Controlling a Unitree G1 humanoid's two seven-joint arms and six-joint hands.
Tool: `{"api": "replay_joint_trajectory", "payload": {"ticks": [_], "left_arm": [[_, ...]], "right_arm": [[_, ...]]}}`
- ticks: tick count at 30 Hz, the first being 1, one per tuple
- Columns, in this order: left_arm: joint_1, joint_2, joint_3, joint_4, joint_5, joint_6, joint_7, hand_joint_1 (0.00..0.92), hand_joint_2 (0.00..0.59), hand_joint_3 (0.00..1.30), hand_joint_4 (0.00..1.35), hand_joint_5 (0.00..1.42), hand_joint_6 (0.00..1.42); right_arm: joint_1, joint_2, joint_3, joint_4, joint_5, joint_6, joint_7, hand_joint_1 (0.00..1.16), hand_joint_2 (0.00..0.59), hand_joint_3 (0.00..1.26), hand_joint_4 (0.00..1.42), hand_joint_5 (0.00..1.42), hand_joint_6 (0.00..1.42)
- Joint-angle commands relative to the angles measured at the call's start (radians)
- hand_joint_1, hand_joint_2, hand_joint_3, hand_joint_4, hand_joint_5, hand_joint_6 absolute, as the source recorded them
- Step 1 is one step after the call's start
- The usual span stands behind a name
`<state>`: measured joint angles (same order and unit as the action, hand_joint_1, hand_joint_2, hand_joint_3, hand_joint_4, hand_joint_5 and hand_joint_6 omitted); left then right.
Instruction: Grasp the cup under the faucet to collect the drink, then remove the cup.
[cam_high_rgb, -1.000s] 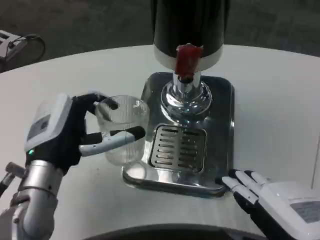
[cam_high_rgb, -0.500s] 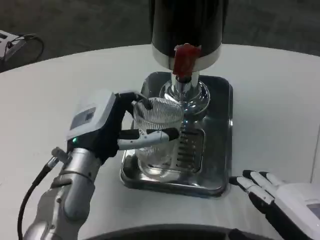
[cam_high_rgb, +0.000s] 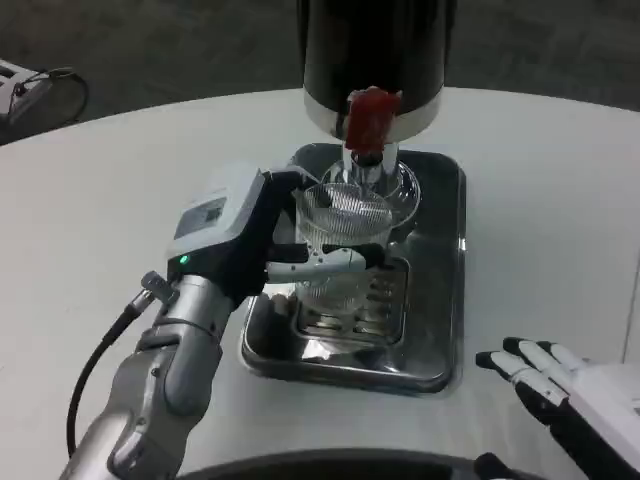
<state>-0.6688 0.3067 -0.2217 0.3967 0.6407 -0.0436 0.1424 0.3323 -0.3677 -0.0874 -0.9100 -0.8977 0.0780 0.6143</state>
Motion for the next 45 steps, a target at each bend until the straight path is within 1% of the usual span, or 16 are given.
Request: {"api": "replay_joint_trajectory", "payload": {"ticks": [1, 3, 6, 9, 13, 18, 22, 23, 25, 27, 30, 33, 38, 41, 42, 45], "left_arm": [[-0.024, -0.009, -0.017, 0.02, -0.002, -0.005, 0.007, 0.366, 0.025, 0.84, 0.87, 1.13, 1.35], [-0.025, -0.009, -0.02, 0.02, -0.002, -0.003, 0.006, 0.341, 0.032, 0.79, 0.79, 1.08, 1.31], [-0.022, -0.004, -0.023, 0.016, -0.001, 0.001, 0.006, 0.266, 0.051, 0.71, 0.67, 0.97, 1.23], [-0.019, 0.005, -0.024, 0.012, -0.002, 0.005, 0.0, 0.216, 0.051, 0.64, 0.58, 0.87, 1.16], [-0.017, 0.015, -0.022, 0.003, 0.001, 0.01, -0.001, 0.189, 0.051, 0.6, 0.52, 0.79, 1.11], [-0.015, 0.027, -0.021, -0.006, -0.001, 0.009, -0.003, 0.17, 0.046, 0.53, 0.47, 0.74, 1.05], [-0.013, 0.035, -0.02, -0.013, -0.006, 0.004, -0.004, 0.13, 0.025, 0.4, 0.38, 0.65, 0.94], [-0.013, 0.037, -0.021, -0.015, -0.008, 0.005, -0.008, 0.119, 0.024, 0.36, 0.35, 0.61, 0.89], [-0.015, 0.04, -0.021, -0.014, -0.014, 0.007, -0.022, 0.099, 0.029, 0.32, 0.29, 0.56, 0.82], [-0.02, 0.044, -0.022, -0.008, -0.019, 0.006, -0.038, 0.099, 0.029, 0.29, 0.26, 0.52, 0.79], [-0.019, 0.047, -0.023, -0.006, -0.029, -0.008, -0.051, 0.095, 0.029, 0.22, 0.22, 0.47, 0.73], [-0.007, 0.049, -0.017, -0.023, -0.033, -0.012, -0.044, 0.081, 0.027, 0.18, 0.19, 0.43, 0.69], [0.019, 0.059, 0.007, -0.058, -0.055, -0.014, -0.036, 0.055, 0.03, 0.17, 0.18, 0.42, 0.68], [0.055, 0.071, 0.045, -0.11, -0.081, -0.017, -0.041, 0.041, 0.032, 0.17, 0.17, 0.42, 0.67], [0.069, 0.075, 0.056, -0.131, -0.088, -0.016, -0.042, 0.033, 0.033, 0.17, 0.19, 0.42, 0.67], [0.129, 0.091, 0.102, -0.221, -0.119, -0.013, -0.052, 0.007, 0.043, 0.24, 0.28, 0.45, 0.65]], "right_arm": [[0.016, -0.006, -0.013, 0.002, 0.012, -0.006, -0.012, 0.28, 0.449, 0.09, 0.0, 0.0, 0.05], [0.015, -0.006, -0.014, 0.002, 0.013, -0.007, -0.013, 0.28, 0.448, 0.09, 0.0, 0.0, 0.05], [0.007, -0.008, -0.01, 0.005, 0.012, -0.005, -0.009, 0.28, 0.447, 0.1, 0.0, 0.0, 0.04], [0.001, -0.008, -0.007, 0.008, 0.013, -0.005, -0.008, 0.28, 0.446, 0.1, 0.0, 0.0, 0.04], [-0.008, -0.009, -0.003, 0.011, 0.014, -0.003, -0.005, 0.29, 0.444, 0.1, 0.0, 0.0, 0.06], [-0.024, -0.012, 0.003, 0.017, 0.012, 0.002, 0.003, 0.29, 0.444, 0.1, 0.0, 0.0, 0.06], [-0.035, -0.014, 0.009, 0.021, 0.011, 0.006, 0.009, 0.29, 0.444, 0.1, 0.0, 0.0, 0.06], [-0.037, -0.016, 0.011, 0.021, 0.009, 0.008, 0.011, 0.29, 0.444, 0.1, 0.0, 0.0, 0.06], [-0.041, -0.017, 0.012, 0.023, 0.011, 0.012, 0.012, 0.29, 0.444, 0.11, 0.0, 0.0, 0.06], [-0.044, -0.018, 0.013, 0.025, 0.011, 0.015, 0.013, 0.29, 0.444, 0.11, 0.0, 0.0, 0.06], [-0.045, -0.02, 0.018, 0.026, 0.008, 0.021, 0.014, 0.29, 0.444, 0.11, 0.0, 0.0, 0.06], [-0.043, -0.021, 0.021, 0.026, 0.008, 0.023, 0.01, 0.29, 0.444, 0.11, 0.0, 0.0, 0.06], [-0.045, -0.021, 0.022, 0.026, 0.009, 0.029, 0.006, 0.29, 0.444, 0.11, 0.0, 0.0, 0.06], [-0.047, -0.019, 0.024, 0.027, 0.012, 0.032, 0.005, 0.29, 0.444, 0.11, 0.0, 0.0, 0.06], [-0.047, -0.02, 0.024, 0.027, 0.012, 0.032, 0.005, 0.29, 0.444, 0.11, 0.0, 0.0, 0.06], [-0.045, -0.02, 0.023, 0.026, 0.016, 0.033, 0.002, 0.29, 0.444, 0.12, 0.0, 0.0, 0.06]]}}
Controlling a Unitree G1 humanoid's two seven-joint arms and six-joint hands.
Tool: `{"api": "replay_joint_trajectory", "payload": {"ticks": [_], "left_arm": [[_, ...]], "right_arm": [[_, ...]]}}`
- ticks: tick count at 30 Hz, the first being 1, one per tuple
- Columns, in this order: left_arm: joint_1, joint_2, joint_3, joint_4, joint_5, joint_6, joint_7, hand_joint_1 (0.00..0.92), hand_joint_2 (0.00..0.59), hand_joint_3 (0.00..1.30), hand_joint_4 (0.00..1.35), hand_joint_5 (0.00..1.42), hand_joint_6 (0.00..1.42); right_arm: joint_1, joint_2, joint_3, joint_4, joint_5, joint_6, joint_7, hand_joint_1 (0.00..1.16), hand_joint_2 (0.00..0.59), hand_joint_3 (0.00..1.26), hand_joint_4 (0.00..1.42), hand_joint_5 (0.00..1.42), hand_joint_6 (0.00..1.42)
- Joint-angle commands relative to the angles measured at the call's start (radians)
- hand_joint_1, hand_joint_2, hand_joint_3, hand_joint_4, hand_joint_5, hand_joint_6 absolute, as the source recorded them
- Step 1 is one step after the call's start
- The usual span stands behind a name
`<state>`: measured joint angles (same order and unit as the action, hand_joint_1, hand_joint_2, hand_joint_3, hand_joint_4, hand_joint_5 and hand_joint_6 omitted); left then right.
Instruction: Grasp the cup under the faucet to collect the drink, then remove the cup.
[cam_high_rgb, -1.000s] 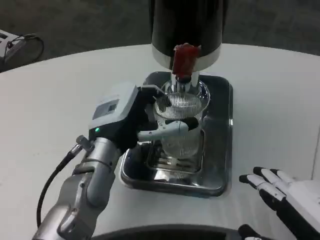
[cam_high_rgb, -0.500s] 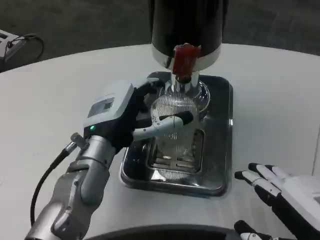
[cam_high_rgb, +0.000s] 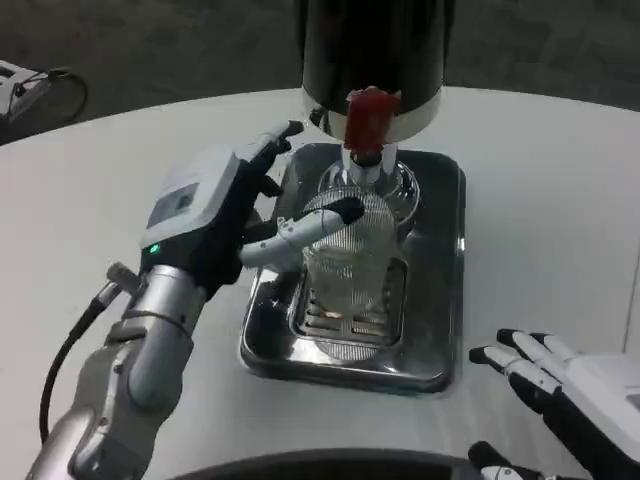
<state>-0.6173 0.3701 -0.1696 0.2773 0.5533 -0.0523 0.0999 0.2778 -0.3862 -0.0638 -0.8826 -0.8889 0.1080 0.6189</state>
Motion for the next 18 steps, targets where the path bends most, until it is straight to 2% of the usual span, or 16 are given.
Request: {"api": "replay_joint_trajectory", "payload": {"ticks": [1, 7, 9, 10, 13, 18], "left_arm": [[0.101, 0.032, 0.068, -0.134, -0.046, -0.008, -0.014, 0.001, 0.045, 0.26, 0.29, 0.45, 0.64], [0.185, 0.042, 0.161, -0.271, -0.166, -0.054, -0.052, 0.0, 0.084, 0.34, 0.37, 0.45, 0.51], [0.193, 0.044, 0.187, -0.301, -0.216, -0.068, -0.076, 0.0, 0.086, 0.36, 0.38, 0.41, 0.46], [0.193, 0.044, 0.199, -0.315, -0.248, -0.066, -0.098, 0.0, 0.089, 0.35, 0.34, 0.37, 0.42], [0.172, 0.049, 0.228, -0.354, -0.367, -0.04, -0.198, 0.0, 0.088, 0.28, 0.23, 0.28, 0.33], [0.083, 0.066, 0.233, -0.377, -0.522, 0.05, -0.369, 0.0, 0.095, 0.23, 0.19, 0.28, 0.31]], "right_arm": [[0.01, -0.001, -0.001, -0.001, 0.008, 0.003, -0.003, 0.29, 0.444, 0.12, 0.0, 0.0, 0.06], [0.007, -0.001, 0.004, -0.001, 0.009, 0.003, -0.005, 0.29, 0.444, 0.12, 0.0, 0.0, 0.06], [0.006, 0.001, 0.007, -0.002, 0.01, 0.006, -0.004, 0.29, 0.444, 0.12, 0.0, 0.0, 0.06], [0.006, 0.002, 0.008, -0.003, 0.008, 0.006, -0.004, 0.29, 0.444, 0.12, 0.0, 0.0, 0.06], [0.008, 0.006, 0.014, -0.005, 0.006, 0.006, -0.007, 0.29, 0.444, 0.12, 0.0, 0.0, 0.06], [0.018, 0.014, 0.021, -0.012, -0.006, 0.005, -0.012, 0.29, 0.444, 0.12, 0.0, 0.0, 0.06]]}}
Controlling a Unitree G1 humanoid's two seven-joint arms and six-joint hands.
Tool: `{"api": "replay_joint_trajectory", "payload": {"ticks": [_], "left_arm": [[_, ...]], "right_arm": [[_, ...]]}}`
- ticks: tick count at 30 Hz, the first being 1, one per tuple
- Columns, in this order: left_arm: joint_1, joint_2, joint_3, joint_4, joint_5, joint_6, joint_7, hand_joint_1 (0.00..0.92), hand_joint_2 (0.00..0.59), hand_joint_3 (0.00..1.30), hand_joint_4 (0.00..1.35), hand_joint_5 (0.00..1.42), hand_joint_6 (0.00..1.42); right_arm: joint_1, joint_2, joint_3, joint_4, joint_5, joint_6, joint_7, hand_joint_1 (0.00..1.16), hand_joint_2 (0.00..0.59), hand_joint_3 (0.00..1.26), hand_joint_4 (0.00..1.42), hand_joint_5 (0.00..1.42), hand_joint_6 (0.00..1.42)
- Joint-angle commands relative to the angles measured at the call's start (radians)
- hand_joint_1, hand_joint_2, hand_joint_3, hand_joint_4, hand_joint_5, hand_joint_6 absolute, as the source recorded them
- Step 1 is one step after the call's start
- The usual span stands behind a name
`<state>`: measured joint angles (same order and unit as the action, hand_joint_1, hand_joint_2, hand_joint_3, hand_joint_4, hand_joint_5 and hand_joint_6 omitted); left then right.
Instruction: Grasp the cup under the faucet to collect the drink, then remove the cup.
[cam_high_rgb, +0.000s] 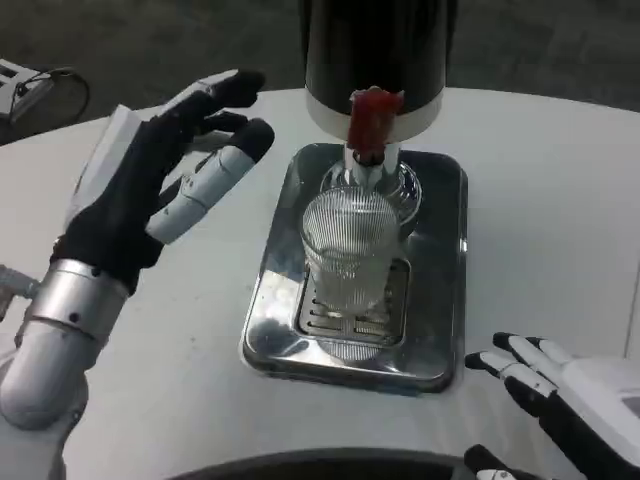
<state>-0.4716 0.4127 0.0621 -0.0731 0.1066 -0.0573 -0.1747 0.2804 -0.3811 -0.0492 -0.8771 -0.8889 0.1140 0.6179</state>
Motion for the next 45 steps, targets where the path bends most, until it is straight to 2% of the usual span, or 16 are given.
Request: {"api": "replay_joint_trajectory", "payload": {"ticks": [1, 5, 11, 19, 26, 40, 45], "left_arm": [[-0.084, 0.031, -0.005, -0.026, -0.091, 0.07, -0.126, 0.0, 0.096, 0.23, 0.19, 0.28, 0.31], [-0.16, 0.05, -0.034, -0.012, -0.129, 0.116, -0.24, 0.0, 0.098, 0.23, 0.19, 0.29, 0.3], [-0.208, 0.054, -0.063, -0.007, -0.141, 0.143, -0.313, 0.0, 0.1, 0.23, 0.19, 0.31, 0.31], [-0.266, 0.048, -0.072, 0.083, -0.147, 0.112, -0.357, 0.0, 0.1, 0.23, 0.19, 0.31, 0.32], [-0.331, 0.034, -0.108, 0.184, -0.137, 0.09, -0.398, 0.0, 0.1, 0.23, 0.2, 0.32, 0.33], [-0.382, 0.019, -0.111, 0.154, -0.157, 0.098, -0.408, 0.0, 0.102, 0.27, 0.25, 0.37, 0.37], [-0.397, 0.007, -0.123, 0.184, -0.146, 0.096, -0.413, 0.0, 0.1, 0.28, 0.26, 0.37, 0.37]], "right_arm": [[0.016, 0.01, 0.006, -0.019, -0.007, 0.0, -0.01, 0.29, 0.444, 0.12, 0.0, 0.0, 0.06], [0.022, 0.017, 0.003, -0.024, -0.011, -0.002, -0.013, 0.29, 0.444, 0.12, 0.0, 0.0, 0.06], [0.025, 0.017, -0.003, -0.033, -0.009, -0.003, -0.011, 0.29, 0.444, 0.12, 0.0, 0.0, 0.06], [0.029, 0.017, -0.006, -0.047, -0.007, -0.001, -0.007, 0.29, 0.444, 0.12, 0.0, 0.0, 0.06], [0.048, 0.016, -0.018, -0.057, -0.004, -0.002, -0.006, 0.29, 0.444, 0.12, 0.0, 0.0, 0.06], [0.04, 0.022, -0.012, -0.033, -0.003, 0.002, -0.011, 0.29, 0.444, 0.12, 0.0, 0.0, 0.06], [0.031, 0.021, -0.015, -0.033, -0.003, 0.009, -0.008, 0.29, 0.444, 0.12, 0.0, 0.0, 0.06]]}}
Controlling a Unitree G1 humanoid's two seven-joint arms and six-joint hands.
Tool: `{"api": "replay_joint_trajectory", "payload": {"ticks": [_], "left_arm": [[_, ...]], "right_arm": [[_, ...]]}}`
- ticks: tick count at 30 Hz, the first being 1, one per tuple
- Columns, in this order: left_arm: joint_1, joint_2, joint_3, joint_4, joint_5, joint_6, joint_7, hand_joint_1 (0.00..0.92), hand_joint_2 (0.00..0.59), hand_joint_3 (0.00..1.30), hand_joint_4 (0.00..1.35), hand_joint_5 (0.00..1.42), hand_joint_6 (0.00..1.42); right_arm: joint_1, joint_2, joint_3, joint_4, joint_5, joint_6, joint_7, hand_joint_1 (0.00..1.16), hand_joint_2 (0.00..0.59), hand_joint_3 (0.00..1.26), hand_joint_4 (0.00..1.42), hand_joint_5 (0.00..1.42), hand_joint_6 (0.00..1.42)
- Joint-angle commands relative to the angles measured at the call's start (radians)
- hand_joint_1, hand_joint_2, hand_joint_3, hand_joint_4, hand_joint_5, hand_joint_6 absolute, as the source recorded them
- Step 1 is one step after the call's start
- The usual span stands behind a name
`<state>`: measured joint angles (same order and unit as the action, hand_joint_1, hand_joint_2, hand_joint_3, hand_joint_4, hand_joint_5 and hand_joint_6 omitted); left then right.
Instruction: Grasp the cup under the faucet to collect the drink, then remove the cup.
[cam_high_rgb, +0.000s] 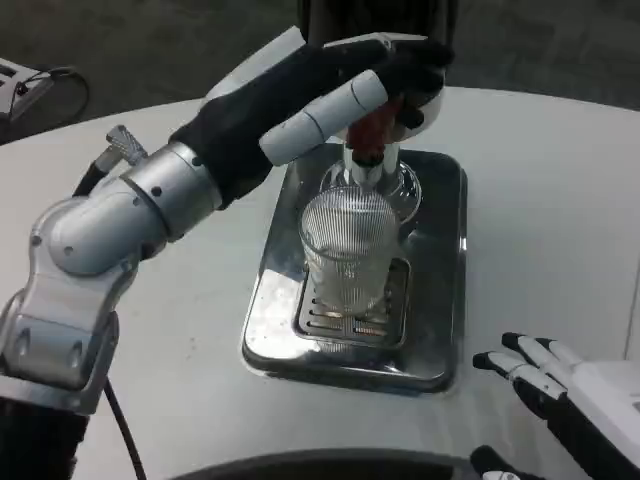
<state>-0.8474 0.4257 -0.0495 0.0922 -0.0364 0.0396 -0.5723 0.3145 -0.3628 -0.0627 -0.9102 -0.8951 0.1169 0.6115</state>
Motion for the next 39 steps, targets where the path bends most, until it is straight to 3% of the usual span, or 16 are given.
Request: {"api": "replay_joint_trajectory", "payload": {"ticks": [1, 16, 21, 36, 39], "left_arm": [[-0.022, -0.009, -0.017, 0.029, 0.002, -0.003, -0.017, 0.0, 0.1, 0.28, 0.26, 0.37, 0.37], [0.013, -0.04, -0.054, 0.071, 0.012, -0.025, -0.021, 0.0, 0.092, 0.25, 0.22, 0.33, 0.35], [0.027, -0.015, -0.075, 0.06, 0.052, -0.049, -0.026, 0.0, 0.088, 0.25, 0.21, 0.32, 0.24], [0.026, 0.038, -0.135, 0.084, 0.141, -0.144, -0.046, 0.0, 0.08, 0.26, 0.2, 0.29, 0.21], [0.029, 0.042, -0.142, 0.095, 0.154, -0.159, -0.049, 0.0, 0.079, 0.27, 0.2, 0.29, 0.21]], "right_arm": [[-0.003, 0.002, -0.002, -0.001, 0.004, 0.007, -0.002, 0.29, 0.444, 0.12, 0.0, 0.0, 0.06], [0.029, -0.003, -0.03, -0.018, 0.024, 0.01, -0.003, 0.29, 0.444, 0.12, 0.0, 0.0, 0.06], [0.034, 0.0, -0.026, -0.026, 0.022, 0.008, 0.0, 0.29, 0.444, 0.12, 0.0, 0.0, 0.06], [0.038, 0.01, -0.025, -0.048, 0.039, 0.033, 0.009, 0.29, 0.444, 0.12, 0.0, 0.0, 0.06], [0.034, 0.02, -0.035, -0.044, 0.088, 0.05, 0.003, 0.29, 0.444, 0.13, 0.0, 0.0, 0.06]]}}
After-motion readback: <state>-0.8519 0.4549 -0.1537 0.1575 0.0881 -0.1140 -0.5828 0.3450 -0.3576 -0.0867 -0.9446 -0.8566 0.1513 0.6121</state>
